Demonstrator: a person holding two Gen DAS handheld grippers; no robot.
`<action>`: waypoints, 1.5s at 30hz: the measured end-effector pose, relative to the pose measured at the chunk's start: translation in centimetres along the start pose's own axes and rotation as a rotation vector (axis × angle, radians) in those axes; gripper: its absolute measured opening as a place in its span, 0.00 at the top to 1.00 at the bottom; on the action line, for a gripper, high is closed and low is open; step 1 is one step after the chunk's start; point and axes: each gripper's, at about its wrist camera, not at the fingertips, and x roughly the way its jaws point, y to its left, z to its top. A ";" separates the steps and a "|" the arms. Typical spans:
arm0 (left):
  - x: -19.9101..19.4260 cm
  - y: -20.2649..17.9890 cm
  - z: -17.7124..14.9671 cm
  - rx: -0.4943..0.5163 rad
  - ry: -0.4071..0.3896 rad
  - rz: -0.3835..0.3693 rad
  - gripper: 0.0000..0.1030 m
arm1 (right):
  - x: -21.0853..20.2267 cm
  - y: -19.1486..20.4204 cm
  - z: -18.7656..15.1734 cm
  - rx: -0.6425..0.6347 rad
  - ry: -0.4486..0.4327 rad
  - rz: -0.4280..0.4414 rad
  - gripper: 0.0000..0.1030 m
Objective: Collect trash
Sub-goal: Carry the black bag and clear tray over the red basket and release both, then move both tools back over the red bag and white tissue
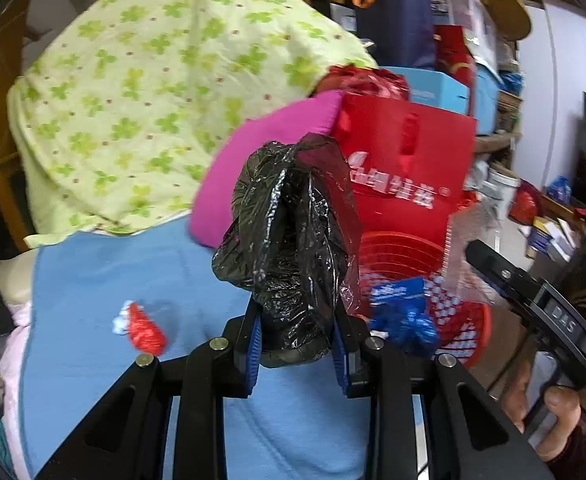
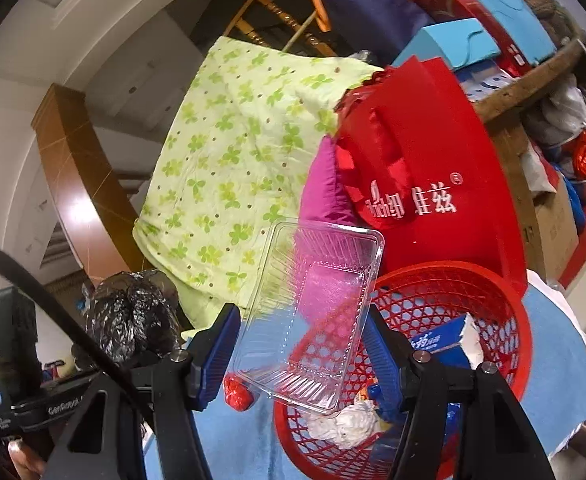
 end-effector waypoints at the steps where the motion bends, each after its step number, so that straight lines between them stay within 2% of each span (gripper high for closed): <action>1: 0.2 -0.4 0.0 0.006 0.004 -0.020 0.69 | 0.1 -0.2 0.2 0.009 0.000 0.000 0.36; 4: 1.1 -1.3 0.0 0.007 0.019 -0.079 0.69 | -0.2 -0.9 0.4 0.042 -0.007 -0.005 0.36; 11: 4.3 -2.9 0.4 -0.031 0.080 -0.166 0.69 | -0.5 -2.9 0.8 0.130 -0.005 -0.023 0.35; 14: 5.5 -3.7 0.5 -0.036 0.098 -0.202 0.68 | -0.5 -3.6 0.9 0.159 0.000 -0.036 0.32; 16: 6.2 -4.5 0.6 -0.027 0.106 -0.209 0.60 | -0.3 -4.2 0.9 0.191 0.008 -0.049 0.19; 17: 6.5 -4.8 0.6 -0.019 0.106 -0.212 0.58 | -0.3 -4.5 0.9 0.210 0.012 -0.057 0.16; 19: 6.9 -5.2 0.5 -0.006 0.104 -0.199 0.42 | -0.1 -5.1 0.9 0.252 0.017 -0.061 0.14; 22: 6.6 -4.8 0.2 -0.007 0.090 -0.188 0.41 | -0.2 -5.4 1.0 0.270 0.006 -0.063 0.14; 27: 5.3 -2.2 -0.9 -0.031 0.078 -0.143 0.41 | -0.4 -4.1 1.0 0.234 -0.028 -0.026 0.14; 34: 3.0 5.3 -5.3 -0.124 0.101 0.001 0.39 | 0.7 1.2 0.2 0.071 -0.032 0.058 0.14; 39: 1.3 12.3 -9.3 -0.233 0.137 0.155 0.39 | 2.8 6.2 -1.8 -0.063 0.012 0.128 0.14; 45: -1.4 19.8 -13.0 -0.392 0.142 0.284 0.39 | 6.1 9.7 -4.8 -0.115 0.111 0.165 0.14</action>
